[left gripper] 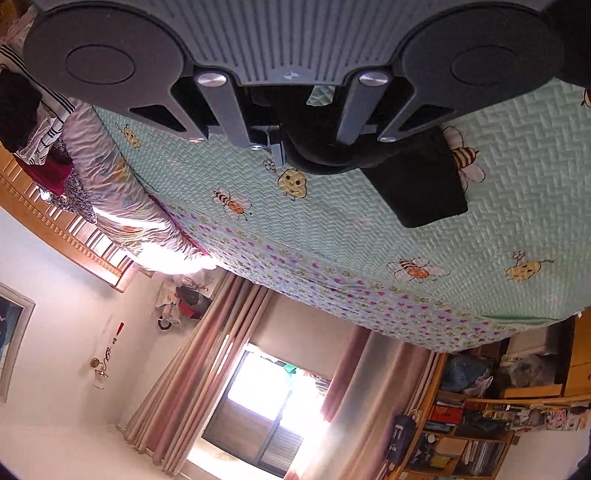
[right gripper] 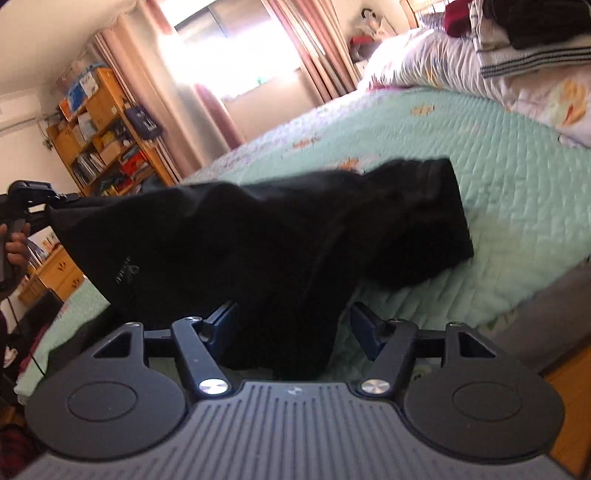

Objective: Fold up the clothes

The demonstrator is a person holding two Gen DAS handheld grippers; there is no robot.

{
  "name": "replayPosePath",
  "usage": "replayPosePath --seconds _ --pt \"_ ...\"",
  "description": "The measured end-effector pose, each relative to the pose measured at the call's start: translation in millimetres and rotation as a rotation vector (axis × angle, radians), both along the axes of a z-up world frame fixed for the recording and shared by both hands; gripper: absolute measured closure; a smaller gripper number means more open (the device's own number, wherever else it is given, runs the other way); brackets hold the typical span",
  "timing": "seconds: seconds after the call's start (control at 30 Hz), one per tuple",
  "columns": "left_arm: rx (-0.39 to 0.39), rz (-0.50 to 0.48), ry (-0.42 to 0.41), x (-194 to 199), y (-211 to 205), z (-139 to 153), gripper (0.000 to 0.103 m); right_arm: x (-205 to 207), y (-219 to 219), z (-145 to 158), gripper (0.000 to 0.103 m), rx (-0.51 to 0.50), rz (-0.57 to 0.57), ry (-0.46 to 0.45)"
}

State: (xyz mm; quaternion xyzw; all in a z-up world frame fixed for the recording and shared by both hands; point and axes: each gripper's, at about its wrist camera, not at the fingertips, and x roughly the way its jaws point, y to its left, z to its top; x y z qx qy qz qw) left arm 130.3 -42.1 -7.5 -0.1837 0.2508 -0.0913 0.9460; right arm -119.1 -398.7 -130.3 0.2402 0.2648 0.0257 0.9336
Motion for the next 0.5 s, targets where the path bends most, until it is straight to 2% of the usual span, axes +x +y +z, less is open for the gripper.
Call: replayPosePath --seconds 0.13,0.2,0.27,0.33,0.5 --pt "0.015 0.024 0.005 -12.9 14.6 -16.2 0.096 11.8 -1.0 -17.8 0.033 0.095 0.007 -0.018" --pt "0.020 0.033 0.016 -16.3 17.8 -23.1 0.096 16.3 2.5 -22.9 0.033 0.101 0.020 -0.047" --pt "0.016 0.036 0.021 -20.0 21.5 -27.6 0.096 19.9 7.8 -22.6 0.040 0.081 0.031 -0.053" --pt "0.009 0.033 0.021 -23.2 23.2 -28.7 0.096 17.4 5.5 -19.6 0.063 0.134 0.041 -0.075" --pt "-0.014 0.021 0.015 -30.0 25.5 -26.7 0.096 7.4 -13.3 -7.1 0.084 0.330 0.035 -0.139"
